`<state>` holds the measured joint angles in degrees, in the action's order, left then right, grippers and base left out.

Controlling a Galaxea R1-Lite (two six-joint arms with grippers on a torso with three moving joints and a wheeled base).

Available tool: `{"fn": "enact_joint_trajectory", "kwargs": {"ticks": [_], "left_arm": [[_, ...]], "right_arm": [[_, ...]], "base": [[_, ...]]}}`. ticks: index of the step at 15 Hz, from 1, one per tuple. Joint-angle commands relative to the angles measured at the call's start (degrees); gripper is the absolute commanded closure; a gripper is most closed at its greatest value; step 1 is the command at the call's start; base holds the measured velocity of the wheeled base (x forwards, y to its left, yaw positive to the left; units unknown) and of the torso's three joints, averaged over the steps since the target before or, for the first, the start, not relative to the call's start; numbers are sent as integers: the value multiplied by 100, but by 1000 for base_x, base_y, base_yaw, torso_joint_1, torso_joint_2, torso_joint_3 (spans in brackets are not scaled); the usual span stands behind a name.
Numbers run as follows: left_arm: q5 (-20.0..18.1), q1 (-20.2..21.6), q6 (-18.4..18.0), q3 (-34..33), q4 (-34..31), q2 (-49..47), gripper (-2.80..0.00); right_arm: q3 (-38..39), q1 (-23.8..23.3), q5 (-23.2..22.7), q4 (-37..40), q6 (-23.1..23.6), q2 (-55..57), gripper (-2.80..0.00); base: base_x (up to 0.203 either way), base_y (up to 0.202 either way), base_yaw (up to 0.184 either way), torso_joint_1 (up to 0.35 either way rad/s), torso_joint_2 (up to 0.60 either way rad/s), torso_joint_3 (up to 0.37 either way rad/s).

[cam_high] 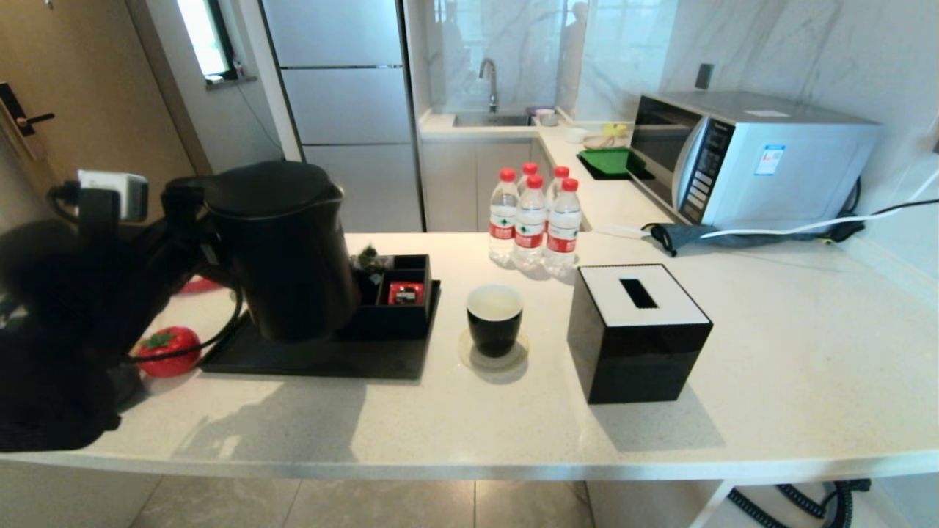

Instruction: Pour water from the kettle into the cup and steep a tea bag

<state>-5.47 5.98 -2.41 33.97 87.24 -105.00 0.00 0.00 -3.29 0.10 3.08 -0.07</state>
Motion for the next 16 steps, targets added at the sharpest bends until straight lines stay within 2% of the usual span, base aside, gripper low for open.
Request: {"fn": "enact_joint_trajectory", "kwargs": {"ticks": [1,5,6,9,16], "left_arm": [[-2,-226,-4,-164,52,190,0],[41,-721,-6,-406,35,284,0],[184,-828,-15,-430,33,256,0],[445,-881,-198,-711,25,246,0],[515,-942,-399,-1081,-185,529,0]], "right_arm": [[0,0,-5,-1,8,7,0],[0,0,-5,-1,8,7,0],[0,0,-5,-1,7,7,0],[0,0,-5,-1,-1,7,0],[0,0,-5,-1,8,7,0]], "base": [[0,0,0,0,0,0],[0,0,0,0,0,0],[0,0,0,0,0,0],[0,0,0,0,0,0],[0,0,0,0,0,0]]}}
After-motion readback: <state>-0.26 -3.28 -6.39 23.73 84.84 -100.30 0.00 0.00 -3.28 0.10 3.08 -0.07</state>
